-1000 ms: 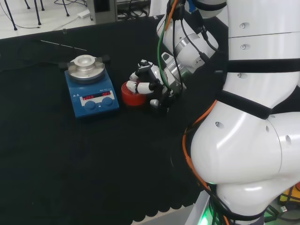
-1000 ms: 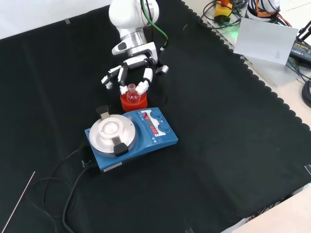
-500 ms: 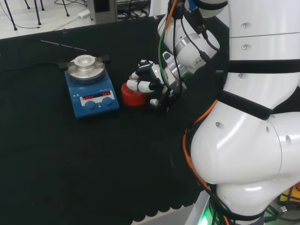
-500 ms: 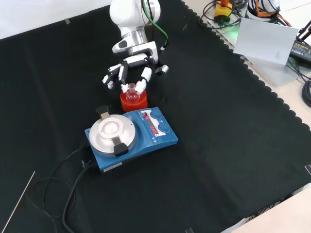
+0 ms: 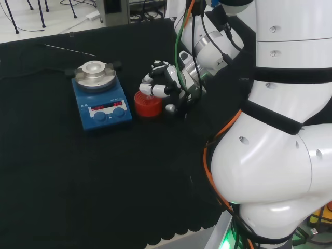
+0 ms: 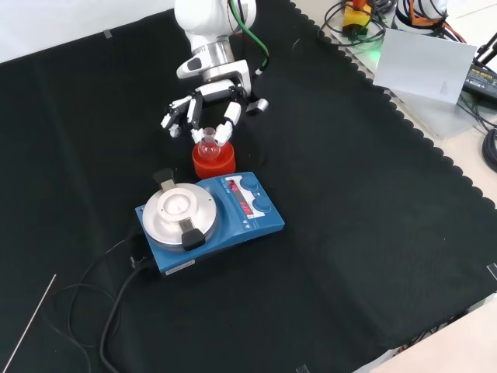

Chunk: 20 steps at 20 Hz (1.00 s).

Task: Pick up the round-bottom flask.

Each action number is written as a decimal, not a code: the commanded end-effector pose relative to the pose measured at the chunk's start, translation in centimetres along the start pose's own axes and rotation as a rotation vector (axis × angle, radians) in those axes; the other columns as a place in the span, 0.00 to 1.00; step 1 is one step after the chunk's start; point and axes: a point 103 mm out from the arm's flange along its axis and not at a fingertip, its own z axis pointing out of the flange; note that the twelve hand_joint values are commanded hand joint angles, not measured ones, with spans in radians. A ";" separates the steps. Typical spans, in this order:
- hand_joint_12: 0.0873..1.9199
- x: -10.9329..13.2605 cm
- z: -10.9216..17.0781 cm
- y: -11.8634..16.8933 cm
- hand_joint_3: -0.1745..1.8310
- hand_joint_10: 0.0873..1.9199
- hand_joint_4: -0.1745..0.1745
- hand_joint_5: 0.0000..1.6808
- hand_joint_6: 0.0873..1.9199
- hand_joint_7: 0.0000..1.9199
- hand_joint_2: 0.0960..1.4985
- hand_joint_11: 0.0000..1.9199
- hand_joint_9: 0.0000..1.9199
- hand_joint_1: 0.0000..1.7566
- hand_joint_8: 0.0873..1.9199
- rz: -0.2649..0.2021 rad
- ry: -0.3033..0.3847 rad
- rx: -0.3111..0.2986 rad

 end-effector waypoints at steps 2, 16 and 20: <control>0.69 2.0 -1.4 -0.1 0.12 0.27 1.00 0.69 0.35 0.12 0.64 0.00 0.24 0.61 0.23 -0.009 -0.022 0.013; 0.69 5.5 -4.0 0.2 0.12 0.27 1.00 0.70 0.34 0.13 0.64 0.00 0.24 0.61 0.23 -0.033 -0.061 -0.003; 0.69 6.0 -4.6 0.5 0.12 0.27 1.00 0.70 0.33 0.13 0.64 0.00 0.25 0.61 0.23 -0.033 -0.070 -0.005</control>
